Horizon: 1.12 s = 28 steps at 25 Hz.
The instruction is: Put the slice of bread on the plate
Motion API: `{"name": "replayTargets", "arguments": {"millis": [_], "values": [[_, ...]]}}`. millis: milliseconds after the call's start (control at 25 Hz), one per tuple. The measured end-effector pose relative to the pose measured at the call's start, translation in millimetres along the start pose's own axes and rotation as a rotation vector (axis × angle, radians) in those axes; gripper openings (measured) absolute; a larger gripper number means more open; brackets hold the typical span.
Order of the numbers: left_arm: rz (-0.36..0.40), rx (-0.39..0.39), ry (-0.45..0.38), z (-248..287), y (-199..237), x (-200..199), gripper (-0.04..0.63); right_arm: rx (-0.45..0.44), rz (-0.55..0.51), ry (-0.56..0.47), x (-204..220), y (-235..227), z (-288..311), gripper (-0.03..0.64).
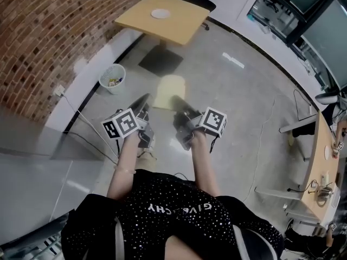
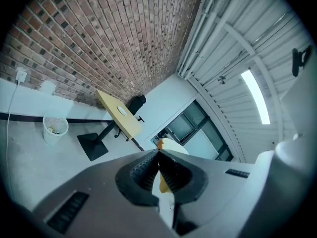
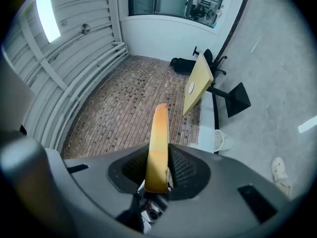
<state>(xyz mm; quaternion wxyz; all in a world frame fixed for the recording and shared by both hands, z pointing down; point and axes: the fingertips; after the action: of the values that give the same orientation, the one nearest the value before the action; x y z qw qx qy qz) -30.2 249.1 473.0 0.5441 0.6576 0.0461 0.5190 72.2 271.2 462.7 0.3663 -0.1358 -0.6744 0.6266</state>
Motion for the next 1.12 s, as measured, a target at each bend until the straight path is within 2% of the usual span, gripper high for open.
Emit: {"name": "replayTargets", "arguments": {"millis": [680, 1120], "values": [[-0.016, 0.007, 0.016, 117, 63, -124, 0.012, 0.018, 0.000, 0.007, -117, -16, 132, 0.100], [-0.003, 0.011, 0.040, 162, 95, -162, 0.012, 0.010, 0.016, -0.027, -167, -35, 185, 0.100]]}}
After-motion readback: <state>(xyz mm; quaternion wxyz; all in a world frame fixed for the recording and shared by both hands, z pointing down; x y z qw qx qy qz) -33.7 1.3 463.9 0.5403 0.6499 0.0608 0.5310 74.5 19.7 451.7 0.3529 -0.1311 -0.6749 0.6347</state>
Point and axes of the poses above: the fingertips, and each gripper's own axes: z forward along the fingers, y to its left, x out of its underside, and after that the axes turned 4 degrees about y, right-handed
